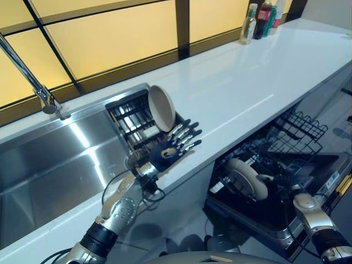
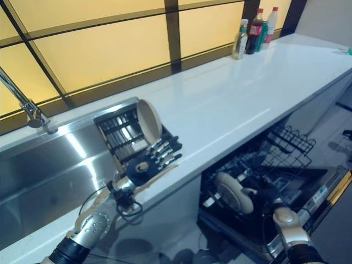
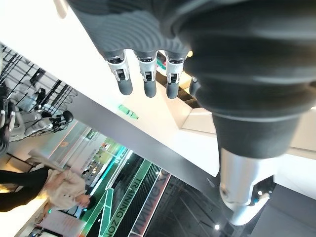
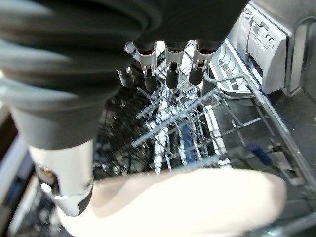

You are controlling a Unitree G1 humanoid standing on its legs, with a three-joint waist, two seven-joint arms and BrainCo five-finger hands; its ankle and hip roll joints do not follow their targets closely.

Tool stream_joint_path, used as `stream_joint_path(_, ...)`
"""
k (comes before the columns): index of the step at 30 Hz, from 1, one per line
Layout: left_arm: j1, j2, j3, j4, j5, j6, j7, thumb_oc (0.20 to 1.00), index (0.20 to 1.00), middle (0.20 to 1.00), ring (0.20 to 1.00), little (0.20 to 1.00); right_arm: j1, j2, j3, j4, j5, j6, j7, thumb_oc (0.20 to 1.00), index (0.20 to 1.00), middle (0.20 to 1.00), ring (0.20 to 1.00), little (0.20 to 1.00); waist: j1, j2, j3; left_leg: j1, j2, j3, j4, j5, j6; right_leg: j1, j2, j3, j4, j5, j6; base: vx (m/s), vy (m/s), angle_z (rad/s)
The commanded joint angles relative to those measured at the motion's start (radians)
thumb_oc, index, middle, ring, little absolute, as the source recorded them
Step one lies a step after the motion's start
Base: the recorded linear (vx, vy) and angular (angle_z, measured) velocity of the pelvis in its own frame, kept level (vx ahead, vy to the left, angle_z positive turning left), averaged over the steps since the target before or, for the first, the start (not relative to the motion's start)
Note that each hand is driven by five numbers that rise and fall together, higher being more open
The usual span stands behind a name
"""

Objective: Pick up plates and place into dishwasher.

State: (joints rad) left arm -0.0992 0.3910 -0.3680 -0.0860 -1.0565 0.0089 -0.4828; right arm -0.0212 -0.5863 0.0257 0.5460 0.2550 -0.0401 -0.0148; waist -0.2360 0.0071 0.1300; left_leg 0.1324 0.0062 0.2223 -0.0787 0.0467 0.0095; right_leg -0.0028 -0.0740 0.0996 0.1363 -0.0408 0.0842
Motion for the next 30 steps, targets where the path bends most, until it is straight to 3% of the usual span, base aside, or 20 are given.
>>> stream_joint_path(1, -0.006, -0.019, 0.045, -0.034, -0.027, -0.053, -0.011, 1.0, 1.0, 1.0, 1.0, 1.0, -0.016, 0.054, -0.102, -0.105, 0.25, -0.122, 0.102, 1.0, 1.0, 1.0, 1.0, 1.0, -0.034, -0.034, -0.026, 0.005, 0.019, 0.022, 0.195, -0.24, 0.08, -0.17, -0.033, 0.007, 0.038, 0.165, 0.096, 0.0, 0.0, 0.0)
stream_joint_path(6, -0.005, -0.024, 0.077, -0.013, -0.016, -0.052, -0.025, 1.0, 1.0, 1.0, 1.0, 1.0, 0.027, 0.12, -0.189, -0.155, 0.545, -0.163, 0.335, 1.0, 1.0, 1.0, 1.0, 1.0, -0.044, -0.04, -0.037, -0.001, 0.015, 0.031, 0.192, -0.237, 0.081, -0.179, -0.032, 0.011, 0.04, 0.169, 0.099, 0.0, 0.004, -0.04)
stream_joint_path(10, -0.002, -0.023, 0.09, -0.009, -0.018, -0.059, -0.028, 1.0, 1.0, 1.0, 1.0, 1.0, 0.045, 0.149, -0.254, -0.165, 0.762, -0.207, 0.415, 1.0, 1.0, 1.0, 1.0, 1.0, -0.051, -0.038, -0.044, -0.001, 0.013, 0.031, 0.191, -0.239, 0.082, -0.178, -0.027, 0.016, 0.039, 0.162, 0.096, 0.0, 0.002, -0.01)
stream_joint_path(16, 0.01, -0.018, 0.093, -0.042, -0.027, -0.088, 0.011, 1.0, 1.0, 1.0, 1.0, 1.0, 0.05, 0.253, -0.37, -0.271, 1.006, -0.352, 0.302, 1.0, 1.0, 1.0, 1.0, 1.0, -0.071, -0.02, -0.044, 0.014, 0.009, 0.027, 0.179, -0.246, 0.089, -0.175, -0.015, 0.032, 0.04, 0.16, 0.096, -0.01, 0.021, -0.03)
stream_joint_path(20, 0.03, -0.032, 0.076, -0.096, -0.003, -0.12, 0.063, 1.0, 1.0, 1.0, 1.0, 1.0, 0.067, 0.341, -0.337, -0.539, 0.928, -0.458, 0.226, 1.0, 1.0, 1.0, 1.0, 1.0, -0.081, -0.008, -0.045, 0.009, 0.002, 0.027, 0.164, -0.226, 0.09, -0.175, -0.01, 0.049, 0.026, 0.16, 0.089, -0.03, 0.039, -0.08)
stream_joint_path(23, 0.041, -0.045, 0.078, -0.113, 0.003, -0.128, 0.076, 1.0, 1.0, 1.0, 1.0, 1.0, 0.071, 0.359, -0.317, -0.689, 0.865, -0.481, 0.235, 1.0, 1.0, 1.0, 1.0, 1.0, -0.084, 0.0, -0.052, 0.005, -0.003, 0.024, 0.156, -0.219, 0.089, -0.174, -0.006, 0.053, 0.025, 0.152, 0.085, -0.02, 0.051, -0.01)
stream_joint_path(30, 0.052, -0.054, 0.086, -0.119, 0.026, -0.143, 0.076, 1.0, 1.0, 1.0, 1.0, 1.0, 0.049, 0.281, -0.249, -0.826, 0.535, -0.419, 0.127, 1.0, 1.0, 1.0, 1.0, 1.0, -0.06, 0.01, -0.072, 0.0, -0.008, 0.01, 0.141, -0.209, 0.08, -0.17, 0.004, 0.054, 0.024, 0.14, 0.078, -0.01, 0.022, 0.0)
